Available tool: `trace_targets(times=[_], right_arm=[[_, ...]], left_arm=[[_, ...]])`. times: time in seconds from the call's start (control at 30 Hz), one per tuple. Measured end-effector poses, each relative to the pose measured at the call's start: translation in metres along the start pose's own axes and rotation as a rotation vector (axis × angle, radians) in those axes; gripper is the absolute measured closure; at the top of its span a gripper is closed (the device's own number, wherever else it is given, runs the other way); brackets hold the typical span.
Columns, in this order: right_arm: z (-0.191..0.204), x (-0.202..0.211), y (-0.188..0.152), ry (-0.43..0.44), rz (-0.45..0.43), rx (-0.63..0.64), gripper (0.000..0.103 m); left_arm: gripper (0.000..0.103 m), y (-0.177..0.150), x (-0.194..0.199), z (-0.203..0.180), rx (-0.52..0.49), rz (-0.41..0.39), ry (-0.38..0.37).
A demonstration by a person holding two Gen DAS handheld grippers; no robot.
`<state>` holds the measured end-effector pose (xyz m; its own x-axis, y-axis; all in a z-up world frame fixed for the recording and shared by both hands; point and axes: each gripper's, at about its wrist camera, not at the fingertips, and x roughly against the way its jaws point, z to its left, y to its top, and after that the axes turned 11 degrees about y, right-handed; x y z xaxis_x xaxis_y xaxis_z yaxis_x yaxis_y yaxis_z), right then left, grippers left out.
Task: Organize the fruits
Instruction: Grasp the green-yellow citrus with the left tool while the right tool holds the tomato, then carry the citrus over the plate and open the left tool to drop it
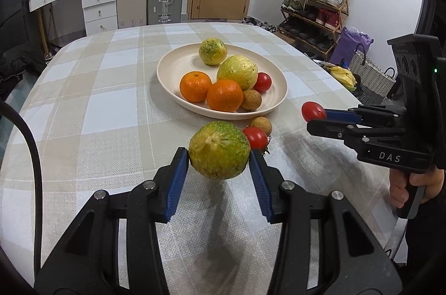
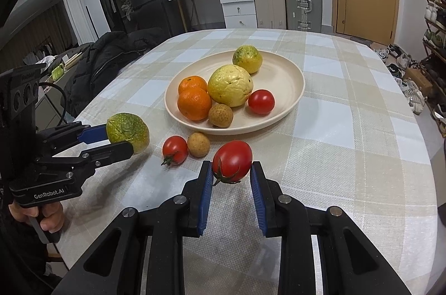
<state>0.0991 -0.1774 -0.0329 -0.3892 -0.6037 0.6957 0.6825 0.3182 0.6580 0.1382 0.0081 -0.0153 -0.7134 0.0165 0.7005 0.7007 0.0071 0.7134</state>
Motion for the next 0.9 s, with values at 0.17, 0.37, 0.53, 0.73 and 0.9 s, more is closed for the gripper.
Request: trace_targets(times=[0.17,0.37,0.53,0.73,0.9], right_arm=[[-0.001,0.002,0.001,-0.001,-0.005,-0.002,0.075],[-0.001,0.004,0.001,0.000,-0.011,-0.002,0.075],[-0.001,0.005,0.002,0.001,-0.018,-0.001,0.075],[0.000,0.010,0.002,0.007,-0.050,0.000,0.075],[-0.002,0.014,0.005,0.017,-0.085,-0.003,0.075]], left_arm=[[0.061,0.000,0.002,-0.001,-0.001,-0.010,0.002],[0.061,0.002,0.007,0.001,0.010,-0.027,0.000],[0.061,0.003,0.012,0.004,0.025,-0.056,0.001],[0.061,0.007,0.020,0.005,0.036,-0.105,0.025],[0.061,0.014,0.021,0.007,0.046,-0.123,0.039]])
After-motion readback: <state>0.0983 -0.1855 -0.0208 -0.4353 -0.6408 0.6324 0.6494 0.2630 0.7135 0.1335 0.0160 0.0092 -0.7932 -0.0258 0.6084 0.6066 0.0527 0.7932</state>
